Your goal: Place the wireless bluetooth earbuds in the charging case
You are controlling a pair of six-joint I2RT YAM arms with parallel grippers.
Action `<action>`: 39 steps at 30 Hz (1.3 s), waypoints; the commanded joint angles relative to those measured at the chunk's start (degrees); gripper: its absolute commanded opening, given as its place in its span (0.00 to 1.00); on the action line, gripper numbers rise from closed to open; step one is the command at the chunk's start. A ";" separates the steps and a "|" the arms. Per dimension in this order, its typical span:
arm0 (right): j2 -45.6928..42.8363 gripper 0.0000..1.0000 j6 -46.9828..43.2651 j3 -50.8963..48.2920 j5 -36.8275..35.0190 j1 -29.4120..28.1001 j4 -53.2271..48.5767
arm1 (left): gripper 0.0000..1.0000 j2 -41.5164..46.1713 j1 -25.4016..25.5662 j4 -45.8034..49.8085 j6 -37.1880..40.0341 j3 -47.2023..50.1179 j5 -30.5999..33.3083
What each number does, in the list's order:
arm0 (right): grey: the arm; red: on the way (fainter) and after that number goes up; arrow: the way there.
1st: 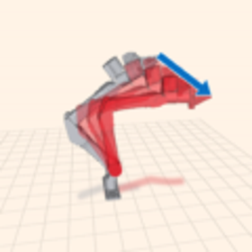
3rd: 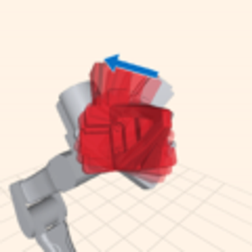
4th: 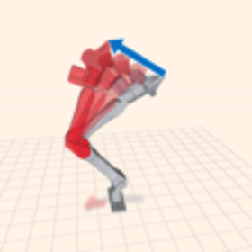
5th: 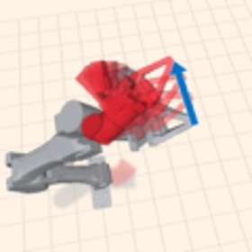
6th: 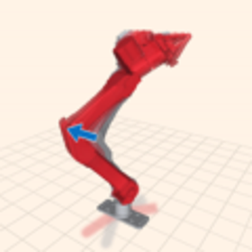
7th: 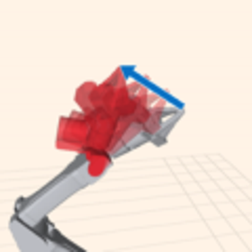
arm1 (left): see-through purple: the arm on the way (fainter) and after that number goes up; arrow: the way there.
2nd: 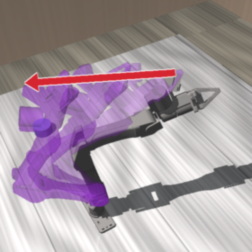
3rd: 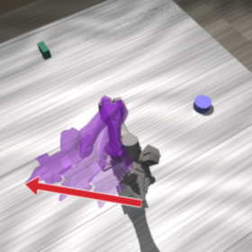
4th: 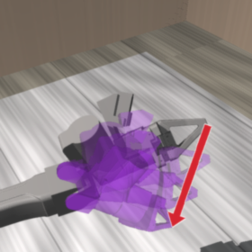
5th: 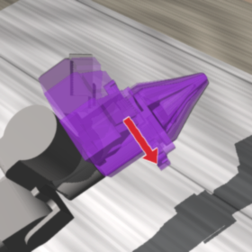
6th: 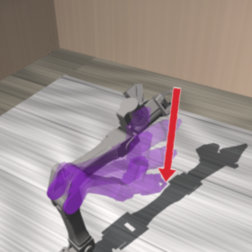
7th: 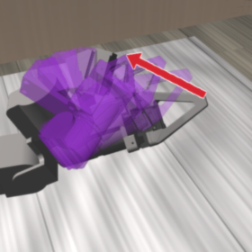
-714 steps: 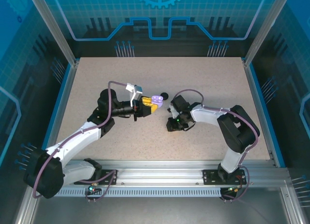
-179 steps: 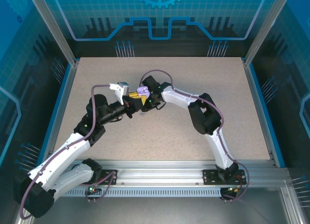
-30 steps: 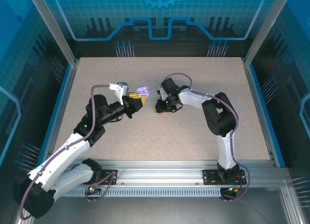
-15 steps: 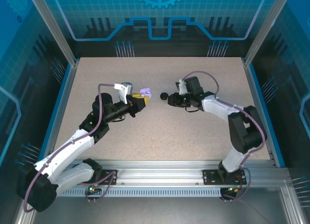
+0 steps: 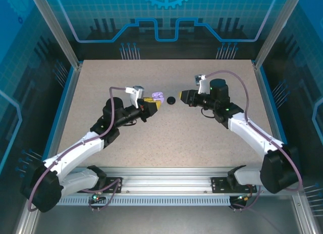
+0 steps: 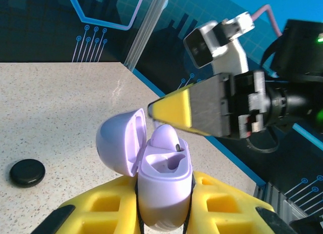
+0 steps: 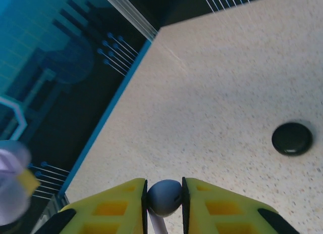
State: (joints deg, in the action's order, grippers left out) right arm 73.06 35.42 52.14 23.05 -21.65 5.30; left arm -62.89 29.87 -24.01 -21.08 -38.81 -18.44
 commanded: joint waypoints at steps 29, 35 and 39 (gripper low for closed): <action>-17.60 0.25 -4.73 -0.37 0.85 -9.03 8.34 | 0.00 -8.38 5.91 -18.30 -1.78 -3.38 -11.78; -17.36 0.25 -6.47 -0.02 1.07 -10.51 8.13 | 0.00 -9.05 6.78 -18.86 -2.50 -5.13 -12.79; -17.16 0.25 -7.45 0.24 1.45 -11.11 7.57 | 0.00 -8.42 6.94 -18.79 -2.37 -5.20 -12.93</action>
State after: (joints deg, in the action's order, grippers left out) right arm 56.49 29.91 50.35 23.64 -31.86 11.64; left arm -71.59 36.29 -40.16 -22.63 -42.11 -29.80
